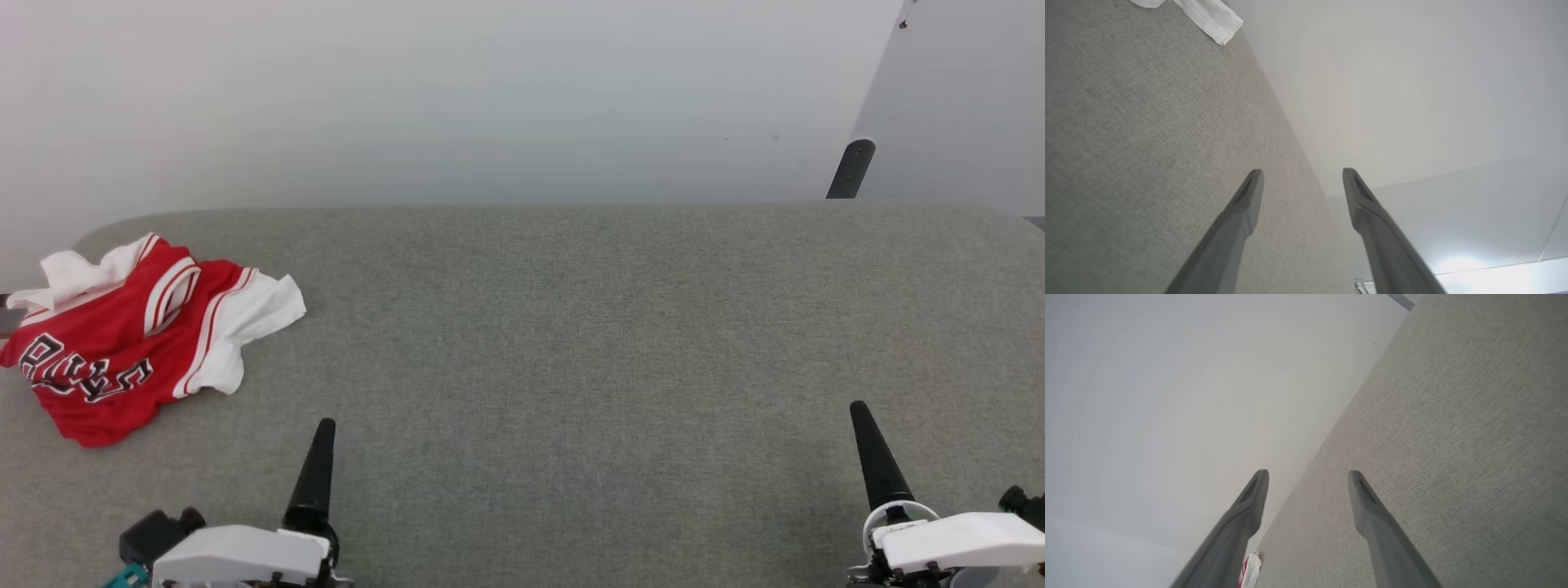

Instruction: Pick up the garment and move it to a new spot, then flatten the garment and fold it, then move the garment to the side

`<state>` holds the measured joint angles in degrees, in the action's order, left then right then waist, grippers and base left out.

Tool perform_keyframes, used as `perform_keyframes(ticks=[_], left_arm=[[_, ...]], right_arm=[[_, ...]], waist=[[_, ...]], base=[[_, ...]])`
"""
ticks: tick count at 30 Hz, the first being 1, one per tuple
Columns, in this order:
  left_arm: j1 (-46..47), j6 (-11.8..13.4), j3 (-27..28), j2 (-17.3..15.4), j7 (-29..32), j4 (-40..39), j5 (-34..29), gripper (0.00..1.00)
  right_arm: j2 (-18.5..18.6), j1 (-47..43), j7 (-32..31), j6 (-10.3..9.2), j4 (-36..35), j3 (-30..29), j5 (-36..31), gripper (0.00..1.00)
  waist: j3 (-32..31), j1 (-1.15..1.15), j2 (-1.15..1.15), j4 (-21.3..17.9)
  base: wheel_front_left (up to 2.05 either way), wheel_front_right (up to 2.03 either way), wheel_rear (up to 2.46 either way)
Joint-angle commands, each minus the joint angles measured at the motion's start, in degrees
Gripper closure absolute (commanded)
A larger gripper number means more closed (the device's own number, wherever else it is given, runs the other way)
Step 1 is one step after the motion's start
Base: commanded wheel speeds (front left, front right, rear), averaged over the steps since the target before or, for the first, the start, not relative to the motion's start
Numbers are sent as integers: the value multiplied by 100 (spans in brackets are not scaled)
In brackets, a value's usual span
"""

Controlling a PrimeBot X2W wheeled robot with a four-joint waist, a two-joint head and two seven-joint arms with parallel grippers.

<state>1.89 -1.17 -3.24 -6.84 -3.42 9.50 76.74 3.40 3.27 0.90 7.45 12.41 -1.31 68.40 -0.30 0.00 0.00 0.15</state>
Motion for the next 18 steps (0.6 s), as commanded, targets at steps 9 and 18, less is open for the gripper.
perform_keyframes(ticks=[9,18], left_arm=[[147,333,-268,-291,-221,-134,-1482,0],[97,442,-369,-361,-359,-335,-2638,0]], right_arm=[[49,141,136,3,-237,64,-1518,0],[40,157,210,3,-351,75,-2603,0]], waist=[[-9,0,0,6],[-19,0,0,13]], base=[[0,0,0],[0,0,0]])
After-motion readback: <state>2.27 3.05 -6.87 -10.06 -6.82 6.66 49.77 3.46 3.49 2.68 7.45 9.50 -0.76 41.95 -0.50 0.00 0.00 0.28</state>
